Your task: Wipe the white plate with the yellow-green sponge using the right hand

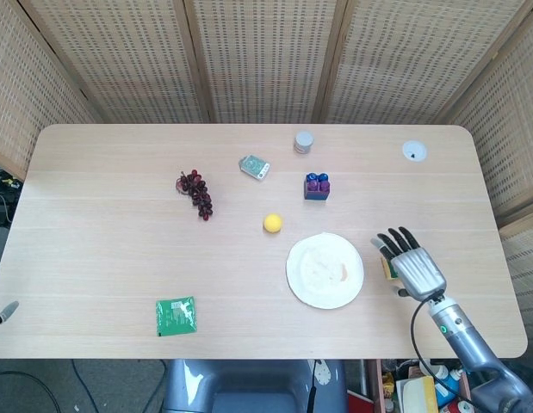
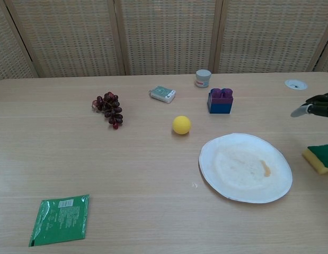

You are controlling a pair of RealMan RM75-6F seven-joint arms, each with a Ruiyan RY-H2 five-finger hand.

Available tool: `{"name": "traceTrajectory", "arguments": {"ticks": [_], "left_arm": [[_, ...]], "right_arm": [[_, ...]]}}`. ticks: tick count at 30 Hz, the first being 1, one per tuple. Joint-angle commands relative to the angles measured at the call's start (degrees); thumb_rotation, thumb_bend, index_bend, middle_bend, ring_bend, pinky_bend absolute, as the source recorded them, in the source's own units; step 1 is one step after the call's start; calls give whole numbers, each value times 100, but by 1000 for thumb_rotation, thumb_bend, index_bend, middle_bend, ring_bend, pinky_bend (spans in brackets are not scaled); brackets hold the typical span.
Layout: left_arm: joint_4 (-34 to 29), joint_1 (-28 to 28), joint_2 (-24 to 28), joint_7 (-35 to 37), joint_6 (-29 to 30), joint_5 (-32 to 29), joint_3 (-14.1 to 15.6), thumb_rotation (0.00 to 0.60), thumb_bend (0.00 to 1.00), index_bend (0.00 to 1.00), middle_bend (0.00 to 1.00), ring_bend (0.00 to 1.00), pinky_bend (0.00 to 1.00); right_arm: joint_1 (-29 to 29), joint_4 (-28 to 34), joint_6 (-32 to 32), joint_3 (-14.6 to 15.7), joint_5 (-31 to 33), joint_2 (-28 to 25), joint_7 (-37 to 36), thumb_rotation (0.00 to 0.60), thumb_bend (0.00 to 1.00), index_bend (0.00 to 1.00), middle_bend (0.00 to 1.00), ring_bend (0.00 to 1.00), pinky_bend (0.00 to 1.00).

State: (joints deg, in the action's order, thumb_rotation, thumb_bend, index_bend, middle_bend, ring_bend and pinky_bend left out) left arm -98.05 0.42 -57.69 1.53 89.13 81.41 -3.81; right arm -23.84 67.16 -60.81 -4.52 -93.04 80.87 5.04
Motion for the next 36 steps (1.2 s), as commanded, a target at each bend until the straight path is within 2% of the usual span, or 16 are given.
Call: {"name": "traceTrajectory", "arguments": {"ticks": [1, 12, 19, 24, 28, 32, 36], "left_arm": [[24, 47, -25, -33, -60, -53, -41, 600, 0, 0, 0, 0, 0], [7, 114, -48, -99, -191, -137, -76, 600, 0, 0, 0, 0, 0], [-14, 137, -59, -168, -221, -103, -63, 600, 0, 0, 0, 0, 0], [-26, 143, -63, -194, -231, -104, -62, 600, 0, 0, 0, 0, 0], [-31, 169, -77, -239, -306, -99, -34, 600, 0, 0, 0, 0, 0], [-47, 170, -76, -239, -307, -86, -28, 600, 0, 0, 0, 0, 0], [-53, 158, -63, -202, -290, -91, -32, 600, 0, 0, 0, 0, 0]], "right_arm": [[-183, -340, 403, 19, 268, 271, 68, 600, 44, 148, 165, 10, 92], [-313, -1034, 768, 29, 667, 682, 305, 600, 57, 176, 188, 26, 126], [-372, -1523, 896, 47, 808, 912, 122, 600, 60, 228, 223, 69, 188], [-431, -1835, 971, 86, 836, 1060, -16, 600, 134, 308, 347, 214, 362], [-466, -2044, 925, 152, 769, 1178, -120, 600, 140, 351, 389, 256, 411], [-502, -2245, 837, 226, 666, 1292, -180, 600, 179, 433, 467, 328, 511], [-472, -2330, 420, 237, 526, 1345, -465, 600, 205, 456, 498, 351, 535]]}}
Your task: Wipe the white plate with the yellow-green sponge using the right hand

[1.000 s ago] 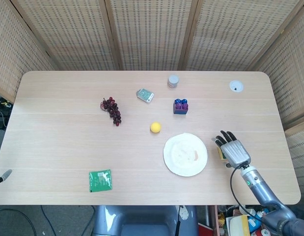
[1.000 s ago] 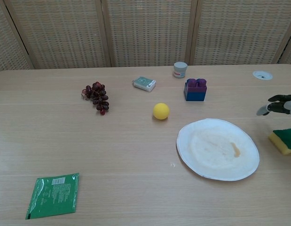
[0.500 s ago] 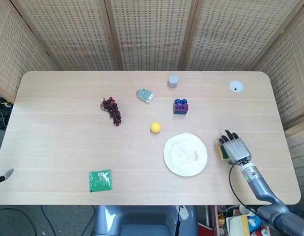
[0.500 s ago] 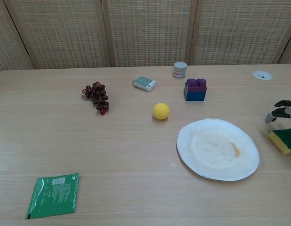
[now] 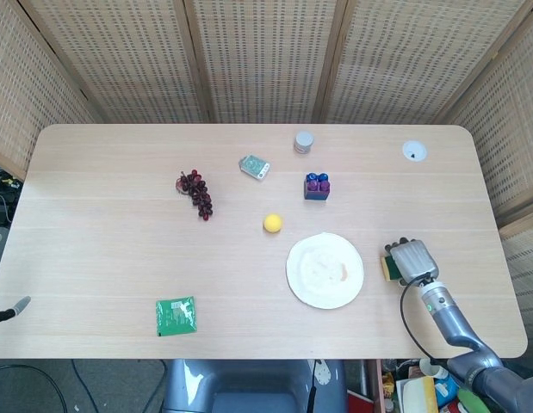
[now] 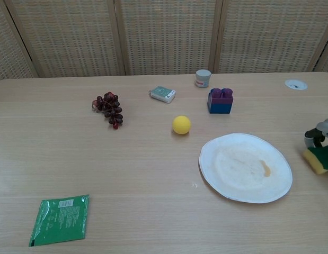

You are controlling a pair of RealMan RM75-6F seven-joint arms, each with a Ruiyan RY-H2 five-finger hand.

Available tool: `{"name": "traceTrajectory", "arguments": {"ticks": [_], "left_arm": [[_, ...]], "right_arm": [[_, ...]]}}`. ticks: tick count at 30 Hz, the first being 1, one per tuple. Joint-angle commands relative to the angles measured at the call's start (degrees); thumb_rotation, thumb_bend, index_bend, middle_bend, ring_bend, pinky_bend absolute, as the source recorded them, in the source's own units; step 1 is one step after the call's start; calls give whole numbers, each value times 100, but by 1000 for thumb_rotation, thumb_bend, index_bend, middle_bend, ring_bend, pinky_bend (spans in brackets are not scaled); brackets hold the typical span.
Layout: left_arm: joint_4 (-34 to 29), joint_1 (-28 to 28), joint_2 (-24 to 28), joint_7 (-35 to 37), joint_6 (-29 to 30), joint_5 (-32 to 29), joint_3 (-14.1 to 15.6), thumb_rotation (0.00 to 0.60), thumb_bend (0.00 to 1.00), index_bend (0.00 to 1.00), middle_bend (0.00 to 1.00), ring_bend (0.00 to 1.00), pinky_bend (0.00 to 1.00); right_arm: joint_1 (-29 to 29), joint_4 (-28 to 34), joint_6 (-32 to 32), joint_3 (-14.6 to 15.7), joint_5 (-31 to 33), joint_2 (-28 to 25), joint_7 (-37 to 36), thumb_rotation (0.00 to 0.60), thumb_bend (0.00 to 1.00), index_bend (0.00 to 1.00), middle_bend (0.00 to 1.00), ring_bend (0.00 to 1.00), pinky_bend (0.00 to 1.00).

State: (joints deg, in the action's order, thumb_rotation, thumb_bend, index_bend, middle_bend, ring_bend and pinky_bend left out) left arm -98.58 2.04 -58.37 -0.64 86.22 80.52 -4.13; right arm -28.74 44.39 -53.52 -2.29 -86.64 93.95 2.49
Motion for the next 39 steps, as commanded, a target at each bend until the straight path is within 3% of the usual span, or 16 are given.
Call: {"name": "traceTrajectory", "arguments": {"ticks": [1, 6, 10, 16, 20, 27, 39], "left_arm": [[-2, -5, 10, 27, 1, -5, -2, 600, 0, 0, 0, 0, 0], [2, 8, 32, 73, -37, -20, -5, 600, 0, 0, 0, 0, 0], [1, 27, 46, 96, -88, -29, -1, 600, 0, 0, 0, 0, 0], [-14, 34, 64, 123, -110, -6, 14, 600, 0, 0, 0, 0, 0], [-7, 33, 71, 141, -118, -38, 5, 600, 0, 0, 0, 0, 0], [5, 56, 72, 136, -190, -161, -28, 600, 0, 0, 0, 0, 0], [-1, 96, 85, 131, -319, -228, -13, 600, 0, 0, 0, 0, 0]], "right_arm": [[26, -44, -416, 13, -149, 23, -277, 600, 215, 460, 502, 354, 535], [82, 392, -1239, -69, -368, -235, -832, 600, 252, 465, 514, 362, 535], [65, 1280, -1639, -88, -555, -671, -1512, 600, 254, 465, 514, 363, 535], [-152, 2584, -1298, 44, -663, -1212, -2681, 600, 258, 465, 514, 363, 441], [-330, 2953, -1001, 75, -659, -1281, -2983, 600, 259, 465, 515, 362, 379], [-543, 2857, -716, 16, -585, -975, -2571, 600, 259, 466, 516, 363, 378], [-594, 1889, -363, 18, -199, -120, -2342, 600, 280, 480, 525, 362, 378]]}}
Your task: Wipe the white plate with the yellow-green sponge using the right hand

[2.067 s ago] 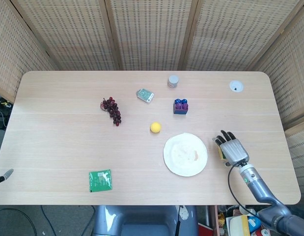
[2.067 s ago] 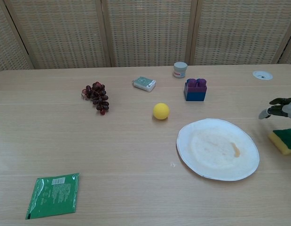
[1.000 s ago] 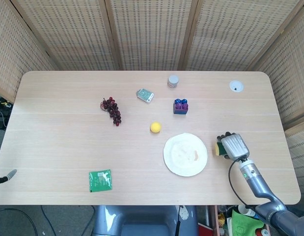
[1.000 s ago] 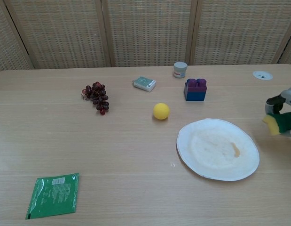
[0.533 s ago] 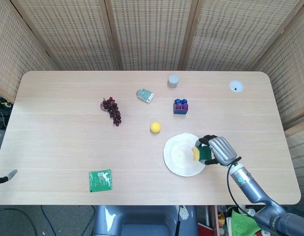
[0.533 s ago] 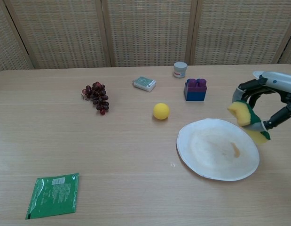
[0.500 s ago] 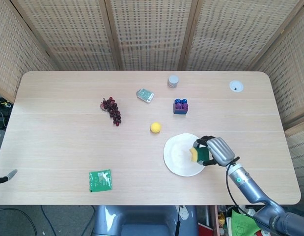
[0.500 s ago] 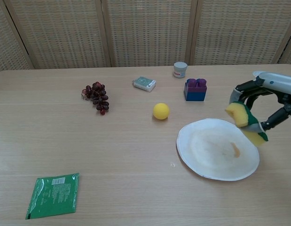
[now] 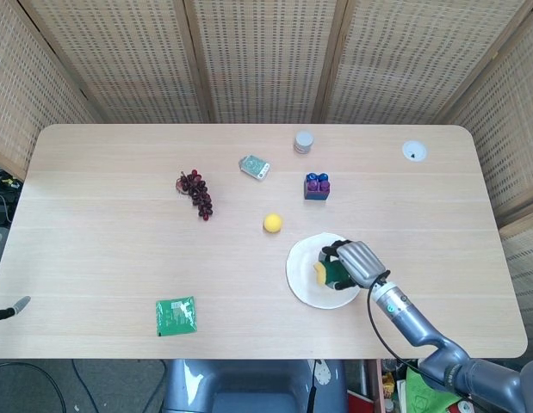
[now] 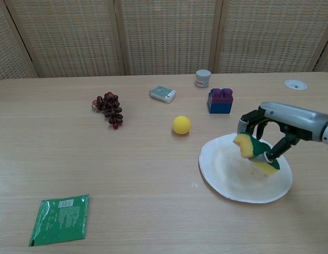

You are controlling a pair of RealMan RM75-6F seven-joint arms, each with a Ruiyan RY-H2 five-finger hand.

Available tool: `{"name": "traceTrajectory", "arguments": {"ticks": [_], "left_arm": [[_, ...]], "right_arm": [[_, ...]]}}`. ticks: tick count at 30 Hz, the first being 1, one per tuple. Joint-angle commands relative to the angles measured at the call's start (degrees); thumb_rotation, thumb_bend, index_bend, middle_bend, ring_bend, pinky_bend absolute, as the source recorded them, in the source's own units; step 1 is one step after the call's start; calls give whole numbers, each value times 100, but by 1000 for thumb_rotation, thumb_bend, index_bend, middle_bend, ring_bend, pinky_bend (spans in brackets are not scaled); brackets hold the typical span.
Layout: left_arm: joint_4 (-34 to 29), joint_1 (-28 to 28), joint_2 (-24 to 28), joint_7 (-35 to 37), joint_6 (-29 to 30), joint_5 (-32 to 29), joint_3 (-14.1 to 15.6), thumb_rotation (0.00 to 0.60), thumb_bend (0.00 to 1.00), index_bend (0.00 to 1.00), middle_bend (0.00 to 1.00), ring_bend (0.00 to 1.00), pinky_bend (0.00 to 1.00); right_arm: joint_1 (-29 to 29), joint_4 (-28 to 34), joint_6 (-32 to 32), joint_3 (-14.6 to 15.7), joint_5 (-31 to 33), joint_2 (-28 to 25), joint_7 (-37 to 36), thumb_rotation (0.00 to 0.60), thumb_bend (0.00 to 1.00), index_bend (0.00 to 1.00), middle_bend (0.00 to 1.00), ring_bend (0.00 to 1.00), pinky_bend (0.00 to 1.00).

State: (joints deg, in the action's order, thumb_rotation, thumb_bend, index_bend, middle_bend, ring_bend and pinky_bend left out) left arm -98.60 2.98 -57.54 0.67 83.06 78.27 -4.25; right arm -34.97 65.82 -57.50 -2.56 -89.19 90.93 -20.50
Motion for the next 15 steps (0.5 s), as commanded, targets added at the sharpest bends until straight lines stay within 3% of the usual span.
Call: {"name": "traceTrajectory", "arguments": {"ticks": [1, 15], "left_arm": [[4, 3, 2, -3, -10, -8, 0, 600, 0, 0, 0, 0, 0], [4, 26, 16, 39, -72, -90, -20, 600, 0, 0, 0, 0, 0]], "right_arm": [[36, -347, 30, 53, 64, 237, -56, 600, 280, 481, 525, 362, 378], [56, -1128, 58, 192, 38, 845, -245, 600, 284, 491, 537, 368, 377]]}}
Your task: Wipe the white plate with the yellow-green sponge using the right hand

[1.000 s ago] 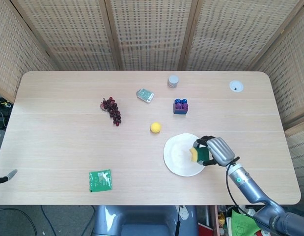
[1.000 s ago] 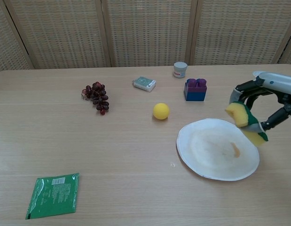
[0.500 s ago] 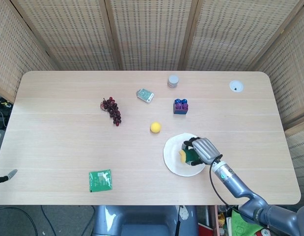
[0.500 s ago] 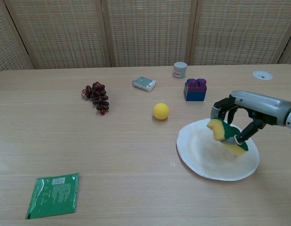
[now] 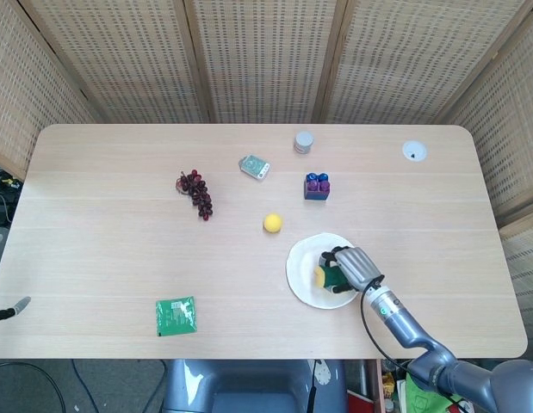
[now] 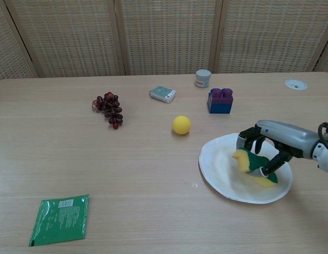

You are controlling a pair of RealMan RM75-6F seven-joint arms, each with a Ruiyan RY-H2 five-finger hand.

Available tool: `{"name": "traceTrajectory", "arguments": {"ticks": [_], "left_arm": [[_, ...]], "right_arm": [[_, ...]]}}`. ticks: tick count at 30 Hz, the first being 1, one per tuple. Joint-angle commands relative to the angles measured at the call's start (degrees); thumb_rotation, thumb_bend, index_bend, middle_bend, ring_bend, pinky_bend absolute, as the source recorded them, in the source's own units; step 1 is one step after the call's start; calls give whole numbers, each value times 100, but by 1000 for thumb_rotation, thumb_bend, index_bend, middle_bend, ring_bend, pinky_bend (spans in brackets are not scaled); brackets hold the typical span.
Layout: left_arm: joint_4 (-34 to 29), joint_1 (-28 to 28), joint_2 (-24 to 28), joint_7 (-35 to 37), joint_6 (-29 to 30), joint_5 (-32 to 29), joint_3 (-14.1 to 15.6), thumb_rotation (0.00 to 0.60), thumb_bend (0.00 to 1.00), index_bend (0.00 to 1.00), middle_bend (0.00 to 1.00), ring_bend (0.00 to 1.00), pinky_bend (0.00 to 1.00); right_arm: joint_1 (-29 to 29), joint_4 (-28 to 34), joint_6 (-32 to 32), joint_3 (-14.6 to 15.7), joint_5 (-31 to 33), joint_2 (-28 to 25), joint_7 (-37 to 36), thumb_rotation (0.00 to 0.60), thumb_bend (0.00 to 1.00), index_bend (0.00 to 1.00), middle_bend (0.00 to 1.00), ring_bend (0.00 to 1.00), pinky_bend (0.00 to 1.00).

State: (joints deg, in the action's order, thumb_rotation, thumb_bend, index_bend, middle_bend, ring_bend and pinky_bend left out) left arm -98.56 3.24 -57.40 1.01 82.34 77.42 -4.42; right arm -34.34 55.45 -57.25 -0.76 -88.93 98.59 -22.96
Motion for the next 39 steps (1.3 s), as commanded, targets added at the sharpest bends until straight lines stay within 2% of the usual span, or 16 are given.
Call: {"name": "traceTrajectory", "arguments": {"ticks": [1, 17, 25, 28, 30, 32, 39], "left_arm": [[1, -1, 3, 11, -3, -13, -3, 600, 0, 0, 0, 0, 0], [-16, -11, 9, 9, -6, -6, 21, 600, 0, 0, 0, 0, 0], [-30, -25, 28, 46, 16, 9, 25, 600, 0, 0, 0, 0, 0], [-40, -26, 36, 59, 15, 27, 32, 600, 0, 0, 0, 0, 0], [-43, -28, 44, 72, 18, 31, 33, 600, 0, 0, 0, 0, 0], [-45, -34, 51, 88, 25, 32, 33, 600, 0, 0, 0, 0, 0], [-40, -38, 68, 127, 23, 31, 33, 600, 0, 0, 0, 0, 0]], "right_arm": [[-9, -152, 33, 21, 7, 116, 10, 600, 284, 492, 538, 369, 377], [29, -663, -191, 140, -153, 378, -414, 600, 302, 507, 555, 382, 377], [-53, -439, -650, -59, -246, 237, -511, 600, 302, 508, 555, 382, 368], [-95, -365, -671, -143, -204, 188, -412, 600, 302, 509, 557, 382, 269], [-102, -374, -605, -160, -148, 196, -315, 600, 302, 512, 561, 382, 118], [-77, -441, -559, -138, -113, 243, -217, 600, 302, 513, 564, 382, 51], [18, -718, -421, 24, -90, 441, -189, 600, 302, 516, 569, 382, 30]]}}
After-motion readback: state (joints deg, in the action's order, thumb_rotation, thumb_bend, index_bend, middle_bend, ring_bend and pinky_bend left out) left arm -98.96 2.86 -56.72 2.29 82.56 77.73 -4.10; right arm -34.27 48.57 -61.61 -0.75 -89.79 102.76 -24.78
